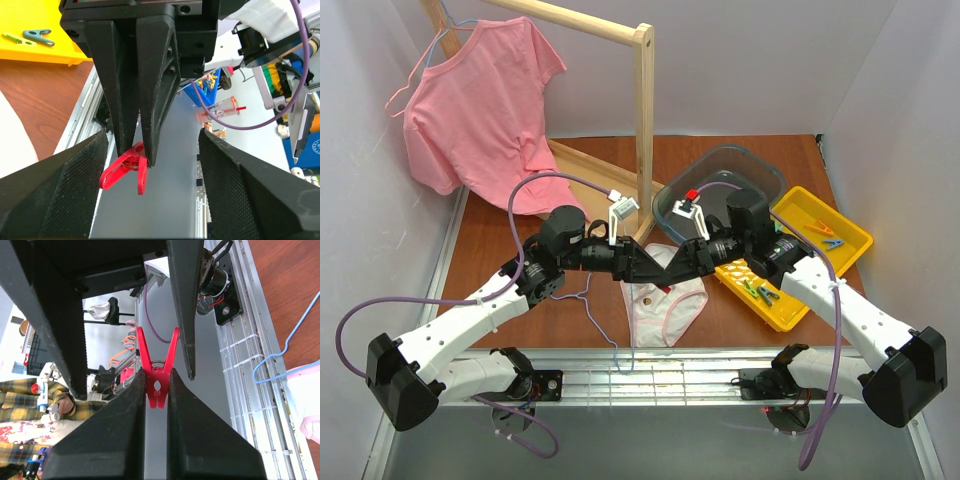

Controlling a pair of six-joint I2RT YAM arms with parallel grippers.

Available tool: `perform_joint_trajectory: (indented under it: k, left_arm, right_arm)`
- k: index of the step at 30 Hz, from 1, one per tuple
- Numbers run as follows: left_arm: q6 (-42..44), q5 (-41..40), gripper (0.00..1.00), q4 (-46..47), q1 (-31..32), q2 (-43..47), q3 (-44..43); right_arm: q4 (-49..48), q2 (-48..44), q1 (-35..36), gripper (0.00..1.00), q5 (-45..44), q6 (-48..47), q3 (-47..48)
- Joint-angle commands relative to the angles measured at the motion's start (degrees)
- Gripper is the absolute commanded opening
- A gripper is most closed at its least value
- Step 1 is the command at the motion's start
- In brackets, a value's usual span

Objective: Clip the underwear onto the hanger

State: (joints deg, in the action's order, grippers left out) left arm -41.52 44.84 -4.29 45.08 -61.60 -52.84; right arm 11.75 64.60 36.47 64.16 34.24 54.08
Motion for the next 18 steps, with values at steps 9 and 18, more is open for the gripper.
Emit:
perform_joint_trajectory:
  k: [9,18]
  left_arm:
    - [0.65,1.30,0.61,-4.76,-0.08,1.93,0.10]
    - [0.82,1.74,0.54,-6.87,0.01,1.92,-0.42]
  right_arm:
    - [-2.43,0.00,-0.08,0.01,-2.55,-0.58,1.55]
    - [-1.55,-1.23,-0.87,0.01,-3.16,-0.66,1.29]
